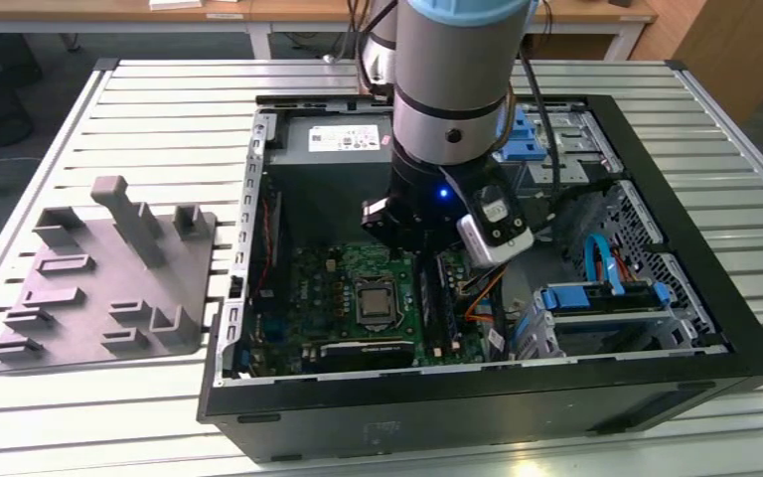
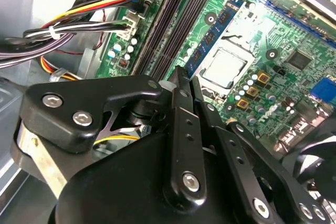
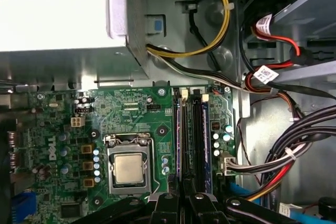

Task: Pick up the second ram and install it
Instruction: 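Insert the second ram into the second slot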

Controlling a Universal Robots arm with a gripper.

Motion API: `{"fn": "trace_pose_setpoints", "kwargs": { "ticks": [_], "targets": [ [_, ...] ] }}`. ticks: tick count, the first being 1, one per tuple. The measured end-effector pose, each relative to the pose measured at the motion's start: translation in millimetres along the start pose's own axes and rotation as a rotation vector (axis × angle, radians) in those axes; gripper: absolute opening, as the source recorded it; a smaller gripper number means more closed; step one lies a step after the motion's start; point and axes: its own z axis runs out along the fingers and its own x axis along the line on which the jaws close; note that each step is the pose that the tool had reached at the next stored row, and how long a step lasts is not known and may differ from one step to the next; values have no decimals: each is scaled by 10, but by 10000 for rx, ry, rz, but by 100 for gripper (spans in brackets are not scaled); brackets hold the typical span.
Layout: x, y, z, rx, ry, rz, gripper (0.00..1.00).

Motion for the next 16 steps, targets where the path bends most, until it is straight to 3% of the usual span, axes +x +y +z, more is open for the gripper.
{"fn": "trace_pose_setpoints", "kwargs": {
  "ticks": [16],
  "targets": [
    [5,-26,245,2,0,0,14]
  ]
}}
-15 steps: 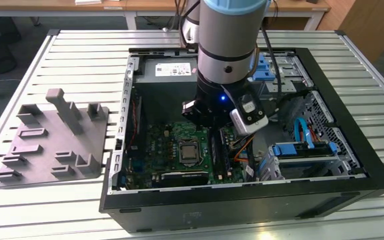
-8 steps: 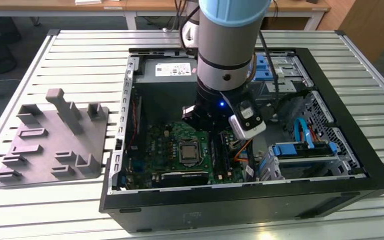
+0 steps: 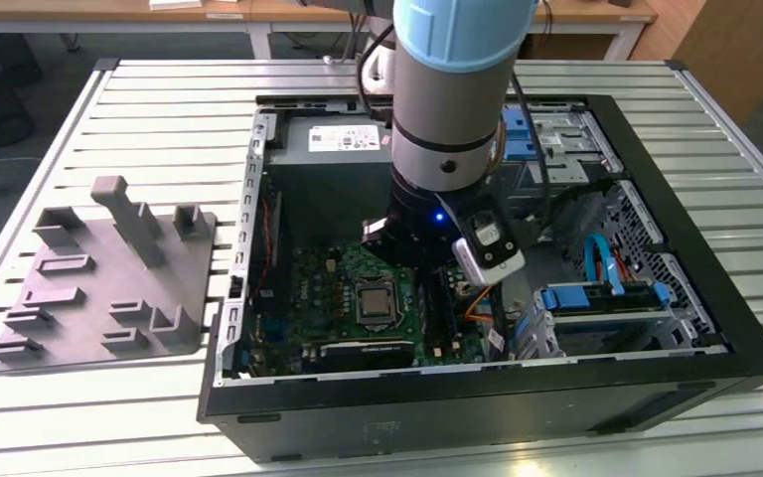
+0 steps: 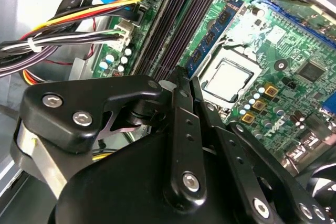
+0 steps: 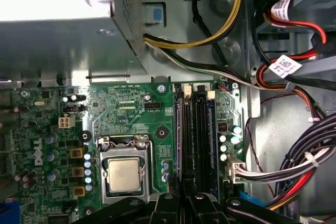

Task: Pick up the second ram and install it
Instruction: 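Insert the second ram into the second slot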

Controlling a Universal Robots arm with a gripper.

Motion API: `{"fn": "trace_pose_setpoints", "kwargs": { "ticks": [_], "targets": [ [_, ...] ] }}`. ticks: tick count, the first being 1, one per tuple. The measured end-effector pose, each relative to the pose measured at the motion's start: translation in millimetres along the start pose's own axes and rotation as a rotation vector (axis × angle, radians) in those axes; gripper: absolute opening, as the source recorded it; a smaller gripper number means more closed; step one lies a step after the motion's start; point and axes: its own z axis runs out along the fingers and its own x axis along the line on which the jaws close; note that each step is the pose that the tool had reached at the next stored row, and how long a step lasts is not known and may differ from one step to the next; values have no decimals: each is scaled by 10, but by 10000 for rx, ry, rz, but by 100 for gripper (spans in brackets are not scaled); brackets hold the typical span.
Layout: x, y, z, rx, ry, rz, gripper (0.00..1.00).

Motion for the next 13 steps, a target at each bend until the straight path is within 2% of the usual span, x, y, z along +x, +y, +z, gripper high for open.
{"fn": "trace_pose_setpoints", "kwargs": {
  "ticks": [13],
  "targets": [
    [1,-32,115,7,-1,0,14]
  ]
}}
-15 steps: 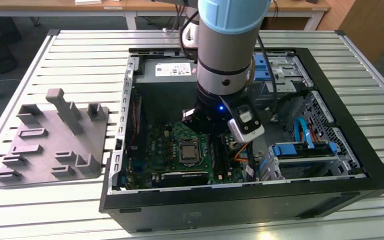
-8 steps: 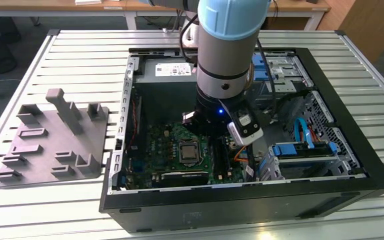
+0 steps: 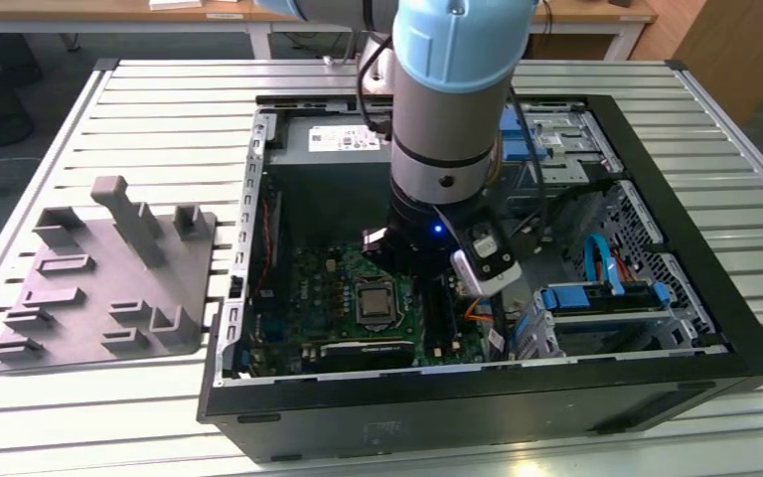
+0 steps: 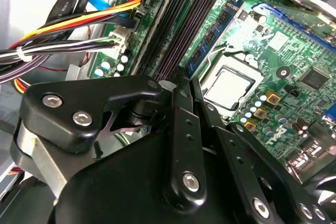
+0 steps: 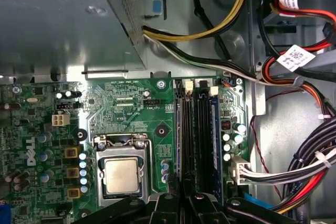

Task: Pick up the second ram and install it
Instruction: 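Insert the second ram into the second slot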

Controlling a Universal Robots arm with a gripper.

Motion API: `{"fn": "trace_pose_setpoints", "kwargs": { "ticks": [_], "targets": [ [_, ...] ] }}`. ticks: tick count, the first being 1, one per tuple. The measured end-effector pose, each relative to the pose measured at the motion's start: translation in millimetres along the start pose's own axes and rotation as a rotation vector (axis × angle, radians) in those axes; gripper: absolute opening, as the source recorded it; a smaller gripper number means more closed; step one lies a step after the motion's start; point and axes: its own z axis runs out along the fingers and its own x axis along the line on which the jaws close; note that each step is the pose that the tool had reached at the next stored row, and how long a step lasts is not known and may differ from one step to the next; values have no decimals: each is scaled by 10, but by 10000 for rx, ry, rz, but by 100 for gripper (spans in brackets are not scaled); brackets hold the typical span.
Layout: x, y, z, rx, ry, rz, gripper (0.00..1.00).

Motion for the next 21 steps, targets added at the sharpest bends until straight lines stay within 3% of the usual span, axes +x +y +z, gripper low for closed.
{"fn": "trace_pose_setpoints", "kwargs": {
  "ticks": [8,13,18,21],
  "targets": [
    [0,-2,68,3,1,0,14],
    [0,-2,62,2,1,-24,14],
    [-3,-1,11,-2,-1,-31,14],
    [-62,5,13,1,21,-31,14]
  ]
}}
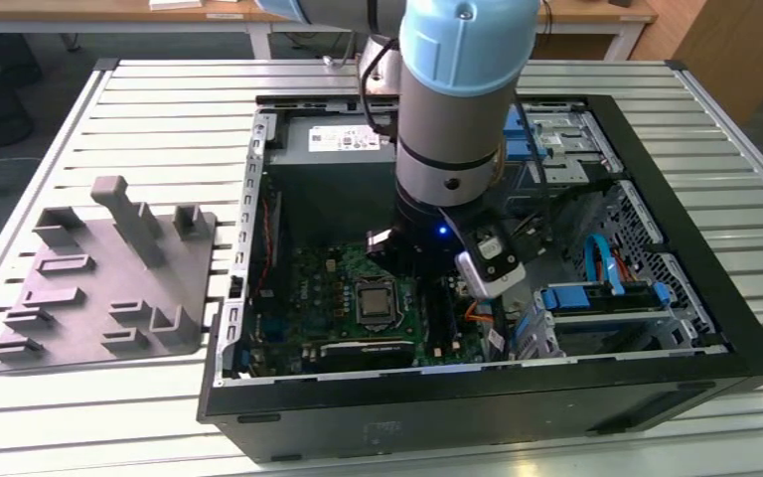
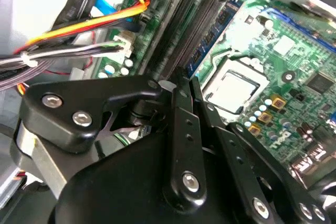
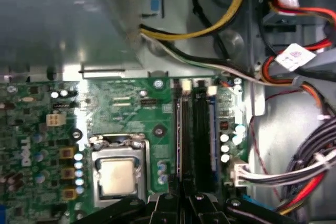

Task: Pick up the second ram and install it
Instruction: 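Insert the second ram into the second slot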

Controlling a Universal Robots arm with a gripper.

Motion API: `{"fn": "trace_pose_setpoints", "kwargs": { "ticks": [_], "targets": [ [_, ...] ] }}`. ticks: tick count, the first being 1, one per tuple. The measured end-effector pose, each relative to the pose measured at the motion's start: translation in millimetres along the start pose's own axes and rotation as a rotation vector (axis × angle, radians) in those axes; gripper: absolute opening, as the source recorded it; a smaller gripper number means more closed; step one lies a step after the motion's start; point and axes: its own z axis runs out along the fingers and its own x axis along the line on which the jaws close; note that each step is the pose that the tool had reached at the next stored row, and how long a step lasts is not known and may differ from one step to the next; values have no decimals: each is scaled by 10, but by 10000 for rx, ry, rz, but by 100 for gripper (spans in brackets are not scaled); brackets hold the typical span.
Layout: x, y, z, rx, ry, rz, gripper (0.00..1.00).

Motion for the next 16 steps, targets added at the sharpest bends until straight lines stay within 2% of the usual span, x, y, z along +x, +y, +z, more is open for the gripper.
{"fn": "trace_pose_setpoints", "kwargs": {
  "ticks": [2,8,16],
  "targets": [
    [-23,8,4,2,15,0,14],
    [-22,45,30,0,19,-1,14],
    [-22,22,33,42,18,-3,14]
  ]
}}
